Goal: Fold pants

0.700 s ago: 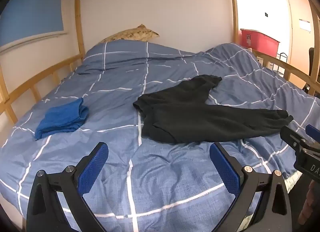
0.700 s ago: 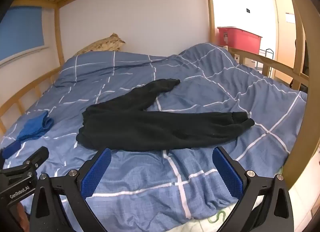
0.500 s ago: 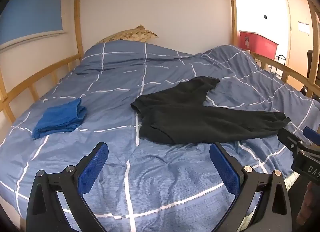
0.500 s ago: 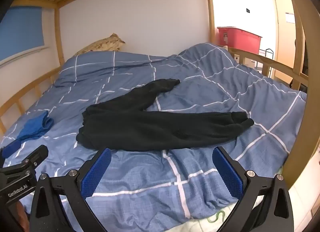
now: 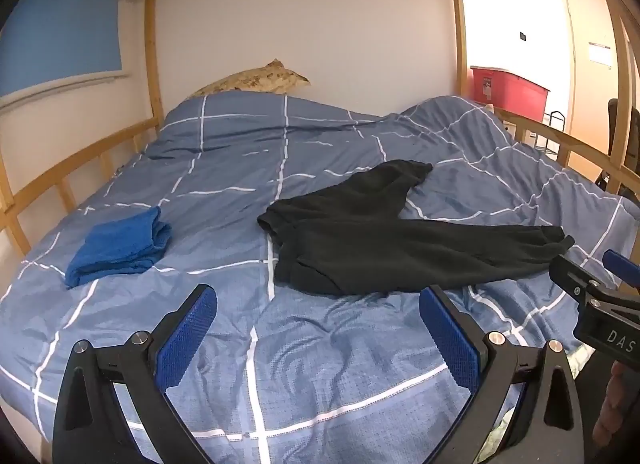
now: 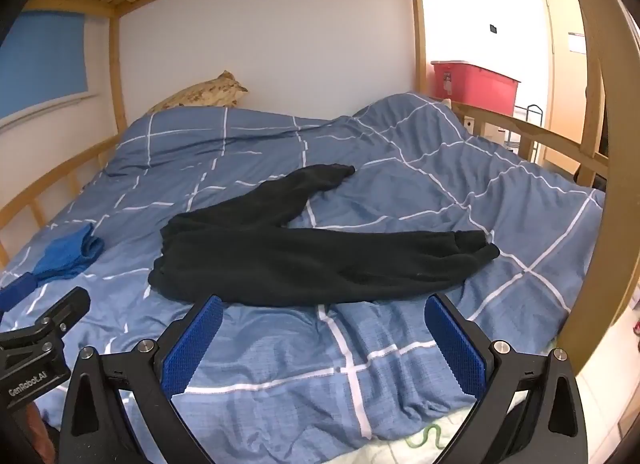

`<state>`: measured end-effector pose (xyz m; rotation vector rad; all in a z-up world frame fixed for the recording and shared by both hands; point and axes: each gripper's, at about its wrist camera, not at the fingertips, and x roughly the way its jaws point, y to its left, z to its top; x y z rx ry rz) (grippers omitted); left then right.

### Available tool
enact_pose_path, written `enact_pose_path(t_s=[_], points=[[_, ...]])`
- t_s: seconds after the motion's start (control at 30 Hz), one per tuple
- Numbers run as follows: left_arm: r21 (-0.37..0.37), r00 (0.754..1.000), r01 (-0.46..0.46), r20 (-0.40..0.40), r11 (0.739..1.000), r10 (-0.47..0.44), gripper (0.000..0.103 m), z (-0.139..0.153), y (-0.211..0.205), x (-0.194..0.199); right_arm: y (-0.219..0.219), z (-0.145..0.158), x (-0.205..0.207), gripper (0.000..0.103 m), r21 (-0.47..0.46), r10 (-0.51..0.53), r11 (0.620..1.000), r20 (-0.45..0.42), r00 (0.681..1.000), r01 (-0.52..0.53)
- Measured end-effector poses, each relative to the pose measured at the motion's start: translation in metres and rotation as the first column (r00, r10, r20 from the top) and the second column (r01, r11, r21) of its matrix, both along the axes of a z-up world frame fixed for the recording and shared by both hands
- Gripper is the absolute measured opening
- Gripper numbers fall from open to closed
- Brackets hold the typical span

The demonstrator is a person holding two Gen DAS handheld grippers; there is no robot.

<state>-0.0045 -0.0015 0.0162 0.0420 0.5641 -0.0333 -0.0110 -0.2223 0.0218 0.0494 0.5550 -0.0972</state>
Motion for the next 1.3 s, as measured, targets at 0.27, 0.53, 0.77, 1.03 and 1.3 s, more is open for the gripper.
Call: enact_pose_path(t_s=[0.27,0.53,0.77,1.03,1.3], points=[[0.000,1.000,0.002,-0.001,1.000,-0.002,0.103,0.0003,-0.0013,-0.0015,0.0005,0.0011,-0.0022,0.102,-0.009,-0.005,1.000,0.010,1.000,0.005],[-0.002,1.000,0.006,-0.002,1.000,-0.006,0.103,-0.0004,-0.0022,-0.0023,0.0002,0.0021,-0.0024,0.102,-0.012,-0.005,1.000,0.012,1.000,0.005],[-0.001,1.000,0.007,-0.002,1.000,-0.007,0.103,-0.0012,-0.0024,-0.0031,0.0008,0.0019,-0.0025,0.102,-0.011,-0.006,1.000,0.013,1.000,0.006],[-0.002,1.000,0.006,-0.002,1.000,-0.006,0.103,-0.0016,-0.0023,-0.0034,0.0011,0.0015,-0.0029,0.102,-0.011,-0.007,1.000,0.013,1.000,0.007],[-0.007,1.000,0.001,0.000,1.000,-0.001,0.103,-0.0030,-0.0008,-0.0028,0.0011,0.0020,-0.0024,0.102,-0.012,-0.005,1.000,0.013,1.000,0.005]])
